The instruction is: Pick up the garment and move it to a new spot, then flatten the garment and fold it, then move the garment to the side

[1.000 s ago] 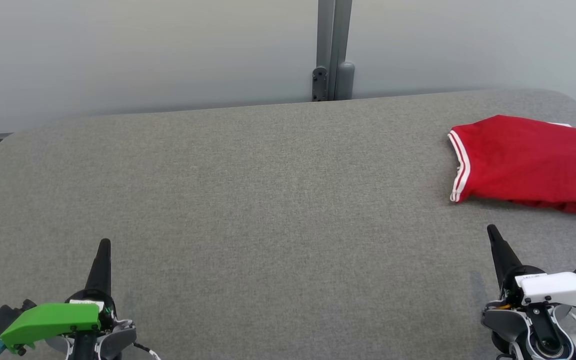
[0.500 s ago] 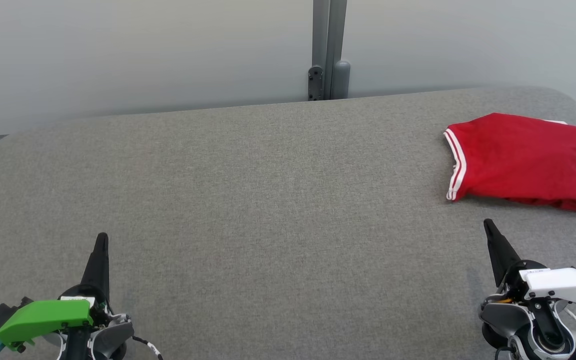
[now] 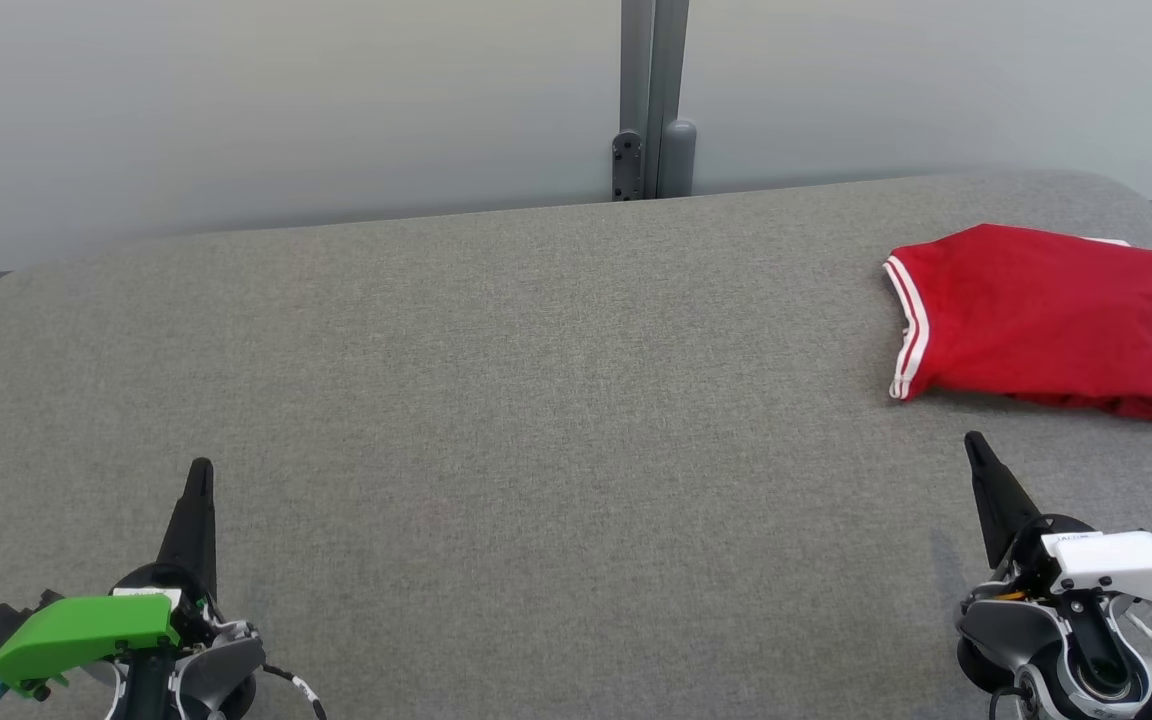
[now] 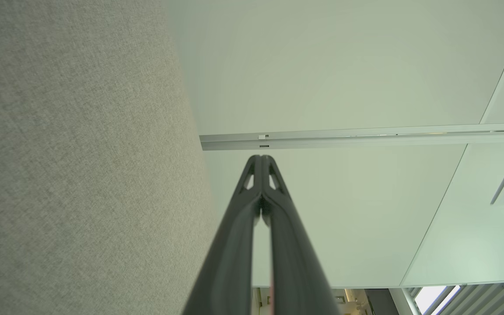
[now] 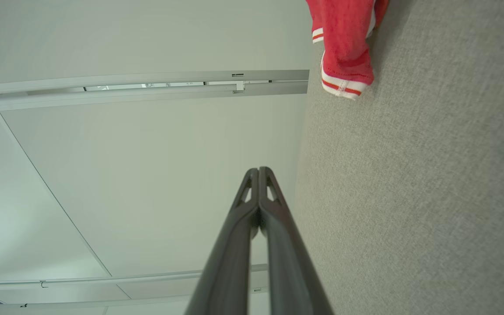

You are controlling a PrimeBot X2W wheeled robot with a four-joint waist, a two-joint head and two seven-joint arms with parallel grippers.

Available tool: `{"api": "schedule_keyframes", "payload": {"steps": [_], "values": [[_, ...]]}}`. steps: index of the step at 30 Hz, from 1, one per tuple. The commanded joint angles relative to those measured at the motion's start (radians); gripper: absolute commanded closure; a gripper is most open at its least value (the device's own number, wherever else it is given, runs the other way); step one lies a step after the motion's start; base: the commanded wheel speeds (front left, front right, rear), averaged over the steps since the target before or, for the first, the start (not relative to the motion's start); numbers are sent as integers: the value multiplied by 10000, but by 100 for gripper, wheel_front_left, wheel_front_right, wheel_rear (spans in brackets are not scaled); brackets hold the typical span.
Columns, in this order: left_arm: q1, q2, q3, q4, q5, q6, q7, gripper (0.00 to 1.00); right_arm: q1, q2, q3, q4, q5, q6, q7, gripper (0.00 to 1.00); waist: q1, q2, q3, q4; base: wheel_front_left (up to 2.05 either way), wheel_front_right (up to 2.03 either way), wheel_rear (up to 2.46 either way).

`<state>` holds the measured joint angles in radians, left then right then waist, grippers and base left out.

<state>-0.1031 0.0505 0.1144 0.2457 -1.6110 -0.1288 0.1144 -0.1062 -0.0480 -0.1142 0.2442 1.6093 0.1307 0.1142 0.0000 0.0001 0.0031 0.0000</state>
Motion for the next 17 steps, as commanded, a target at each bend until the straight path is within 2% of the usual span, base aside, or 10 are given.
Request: {"api": "schedule_keyframes", "payload": {"steps": [1, 17], "values": [[-116, -2, 28, -18, -22, -35, 40, 100, -68, -43, 8, 22, 67, 0, 37, 100, 0, -1, 0, 1, 0, 0, 0], [-116, -3, 29, -19, -21, -35, 41, 100, -67, -43, 9, 21, 68, 0, 36, 100, 0, -1, 0, 1, 0, 0, 0]]}}
